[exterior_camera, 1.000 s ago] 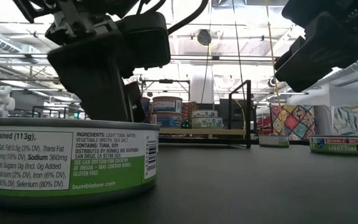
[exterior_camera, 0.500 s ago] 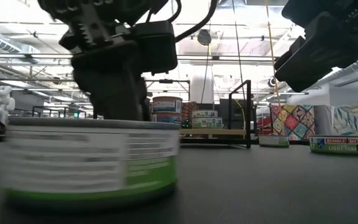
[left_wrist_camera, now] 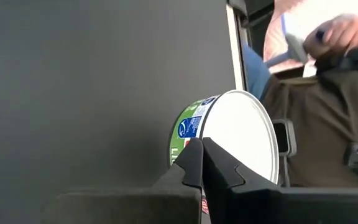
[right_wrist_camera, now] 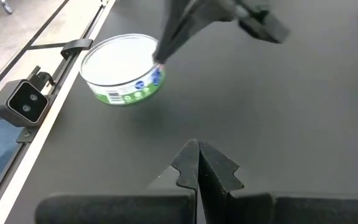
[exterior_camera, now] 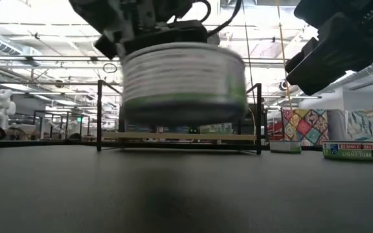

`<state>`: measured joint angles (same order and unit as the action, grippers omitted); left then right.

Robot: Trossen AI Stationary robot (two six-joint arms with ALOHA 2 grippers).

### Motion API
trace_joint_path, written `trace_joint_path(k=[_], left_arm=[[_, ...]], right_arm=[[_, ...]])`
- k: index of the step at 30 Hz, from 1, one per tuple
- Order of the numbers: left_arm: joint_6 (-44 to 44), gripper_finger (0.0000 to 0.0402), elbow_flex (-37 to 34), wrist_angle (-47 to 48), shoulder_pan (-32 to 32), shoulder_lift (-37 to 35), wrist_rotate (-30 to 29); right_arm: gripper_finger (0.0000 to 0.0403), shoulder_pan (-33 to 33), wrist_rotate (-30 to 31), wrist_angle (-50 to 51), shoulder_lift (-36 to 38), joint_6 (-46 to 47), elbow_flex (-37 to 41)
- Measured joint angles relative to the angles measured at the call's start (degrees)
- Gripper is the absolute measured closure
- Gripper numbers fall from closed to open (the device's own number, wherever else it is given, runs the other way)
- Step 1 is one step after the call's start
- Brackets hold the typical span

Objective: Stack canned seafood by type on shelf
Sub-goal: Stack the green tuna can on top of the green tuna can on the shelf

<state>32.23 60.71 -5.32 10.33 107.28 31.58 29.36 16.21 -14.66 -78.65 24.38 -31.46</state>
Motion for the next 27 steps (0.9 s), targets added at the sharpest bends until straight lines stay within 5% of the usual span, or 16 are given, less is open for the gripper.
trace_joint_path(k=[8,15,27], left_arm=[[-1.36,0.0401,4.67,1.95,-6.79,-0.02,6.23],[-10.72,0.0401,15.89,18.26,-13.15,-0.11,6.99],[-16.32,0.0402,27.38,26.25,-31.43,-0.17,12.01]], right_arm=[[0.0403,0.00,0.00,1.67,0.00,-1.06,0.00],[0.0403,-0.42,0.00,3.43,0.03,-2.33,0.00],[0.0403,-6.14,-0.02,9.91,5.51,-9.24,-0.02]])
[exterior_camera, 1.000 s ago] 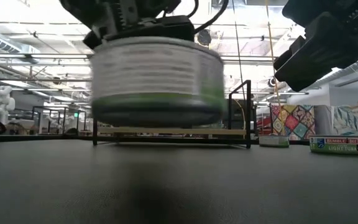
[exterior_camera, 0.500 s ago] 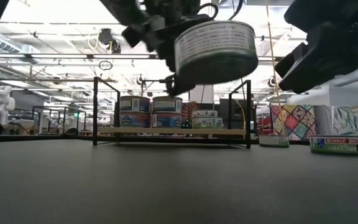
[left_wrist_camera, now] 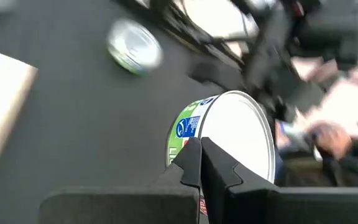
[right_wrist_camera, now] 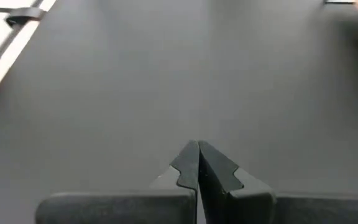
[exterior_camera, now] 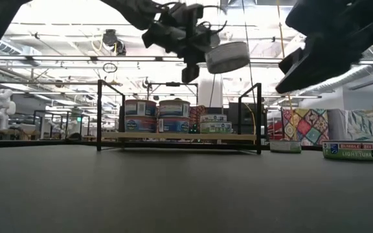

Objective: Stack canned seafood by type on shelf
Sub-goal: Stack the green tuna can on top of the green tuna can on the shelf

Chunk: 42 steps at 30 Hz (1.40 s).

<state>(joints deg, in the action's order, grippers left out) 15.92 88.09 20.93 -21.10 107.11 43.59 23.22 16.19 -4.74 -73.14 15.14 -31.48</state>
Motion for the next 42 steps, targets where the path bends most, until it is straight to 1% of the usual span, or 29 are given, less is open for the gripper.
trace_joint_path(k=[7,11,14,18,21,25,30,35,38,42], left_arm=[[-1.41,0.0402,5.41,-0.39,-10.88,1.51,0.12],[-1.39,0.0402,7.94,-0.22,-14.04,4.86,2.34],[-1.48,0.0402,9.29,-0.10,-15.61,7.49,4.47],[-3.30,0.0402,11.67,-0.17,-17.22,9.96,4.62],[-6.36,0.0402,13.87,-0.13,-17.91,11.32,5.51],[-13.12,0.0402,17.61,4.08,-18.14,12.69,6.67],[-18.71,0.0402,23.10,10.20,-18.60,16.71,7.79],[-19.72,0.0401,29.42,13.91,-19.54,21.63,10.99],[-19.84,0.0402,32.65,15.48,-20.27,23.53,11.29],[-19.73,0.0402,33.10,16.25,-20.88,24.85,11.85]], right_arm=[[0.0403,-5.61,-0.21,0.35,0.52,-4.30,0.00],[0.0403,-9.31,-4.61,0.27,0.51,-5.68,0.00],[0.0403,-11.33,-6.26,0.34,0.50,-6.67,0.00],[0.0403,-13.54,-7.76,0.29,0.50,-8.12,0.00],[0.0403,-15.07,-9.18,0.27,0.50,-9.49,0.00],[0.0403,-17.13,-9.42,0.25,0.50,-10.79,0.00],[0.0403,-19.64,-13.02,-0.50,0.50,-11.35,0.00],[0.0403,-20.80,-13.57,-0.65,0.50,-11.36,0.00],[0.0403,-21.17,-13.57,-0.65,0.50,-11.37,0.00],[0.0403,-21.44,-13.57,-0.62,0.48,-11.37,0.00]])
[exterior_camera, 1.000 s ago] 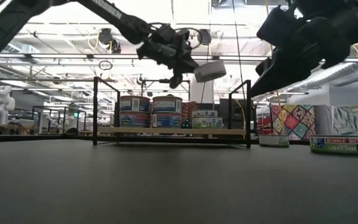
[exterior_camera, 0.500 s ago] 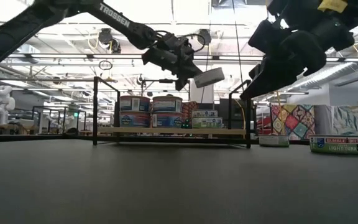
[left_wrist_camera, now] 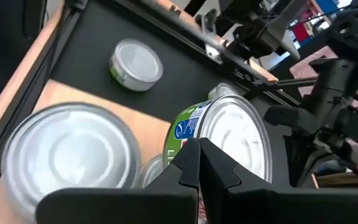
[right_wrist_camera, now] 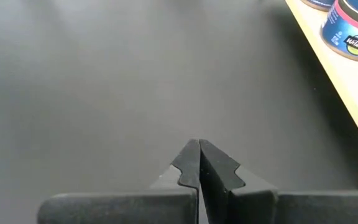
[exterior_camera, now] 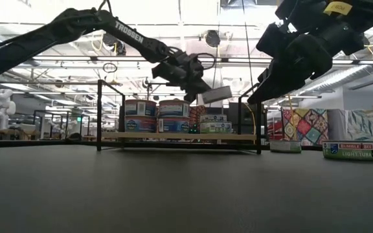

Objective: Stack canned seafood by type on shelf
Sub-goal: Stack the green tuna can on top of the green tuna can on the shelf

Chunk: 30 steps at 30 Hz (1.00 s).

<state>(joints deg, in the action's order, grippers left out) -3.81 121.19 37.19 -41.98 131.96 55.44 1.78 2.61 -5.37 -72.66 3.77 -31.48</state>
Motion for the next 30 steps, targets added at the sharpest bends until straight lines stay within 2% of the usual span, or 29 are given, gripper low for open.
trace_joint_path(k=[6,11,14,30], left_arm=[[-3.61,0.0401,0.00,4.42,1.21,0.04,-0.46],[-7.22,0.0401,0.00,4.56,2.68,0.02,-5.30],[-9.10,0.0401,-0.02,4.57,2.80,0.02,-6.25],[-9.07,0.0402,-0.07,6.32,2.58,2.36,-7.08]], right_arm=[[0.0403,0.00,0.00,0.02,0.00,0.00,0.00],[0.0403,0.02,0.00,0.04,0.00,0.00,0.00],[0.0403,0.02,0.00,0.04,0.00,0.07,0.00],[0.0403,0.02,0.02,0.13,-0.02,0.22,0.00]])
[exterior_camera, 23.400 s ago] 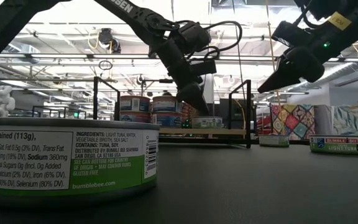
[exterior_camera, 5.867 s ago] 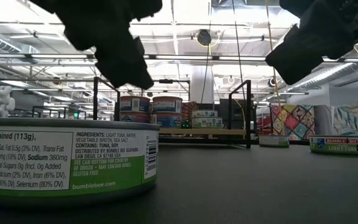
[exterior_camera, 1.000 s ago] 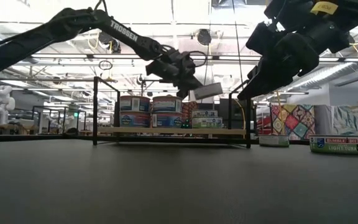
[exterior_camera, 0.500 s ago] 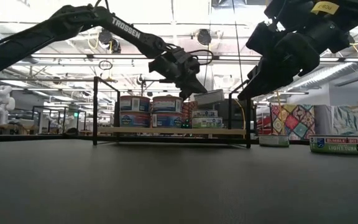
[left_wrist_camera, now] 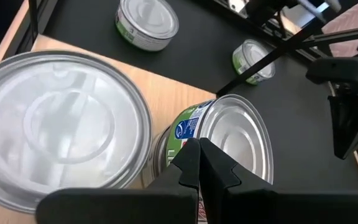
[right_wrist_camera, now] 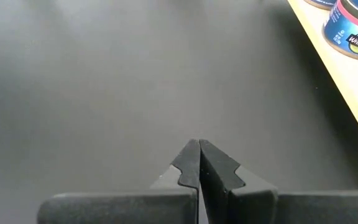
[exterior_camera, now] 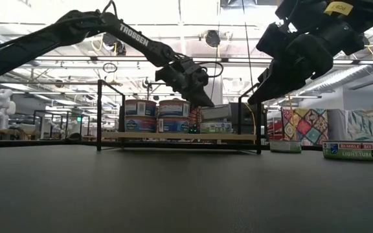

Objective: Stack canned seafood by type on shelf
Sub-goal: Stack the green tuna can on top of the green tuna can on the shelf

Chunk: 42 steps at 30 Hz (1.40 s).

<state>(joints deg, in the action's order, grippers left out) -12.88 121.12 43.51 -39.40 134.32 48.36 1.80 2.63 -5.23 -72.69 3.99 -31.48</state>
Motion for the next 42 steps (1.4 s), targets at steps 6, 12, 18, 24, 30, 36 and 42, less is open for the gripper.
trace_joint_path(k=[6,12,18,24,30,36,42], left_arm=[[-0.99,0.0401,0.00,0.64,0.07,0.00,-0.86],[-1.09,0.0402,0.00,0.55,0.17,0.00,-3.11],[-1.07,0.0391,0.00,0.52,1.08,0.00,-5.36],[-1.57,0.0365,0.00,0.42,2.73,0.00,-5.90],[-1.50,0.0338,0.00,0.28,2.70,0.00,-8.20],[-1.21,0.0329,0.00,-0.61,2.26,-1.03,-8.48],[-0.98,0.0328,6.55,2.20,2.29,-1.33,-9.51]], right_arm=[[0.0403,0.00,0.00,-0.02,0.00,0.00,0.00],[0.0403,0.00,0.00,-0.02,0.00,0.02,0.00],[0.0403,0.00,0.00,-0.02,0.00,0.02,0.00],[0.0403,0.02,0.00,0.44,0.00,0.02,0.00],[0.0403,0.07,0.00,1.07,0.00,0.02,0.00],[0.0403,0.07,0.02,1.03,0.00,0.04,0.00],[0.0403,-0.69,3.53,-2.51,-0.26,0.04,0.02]])
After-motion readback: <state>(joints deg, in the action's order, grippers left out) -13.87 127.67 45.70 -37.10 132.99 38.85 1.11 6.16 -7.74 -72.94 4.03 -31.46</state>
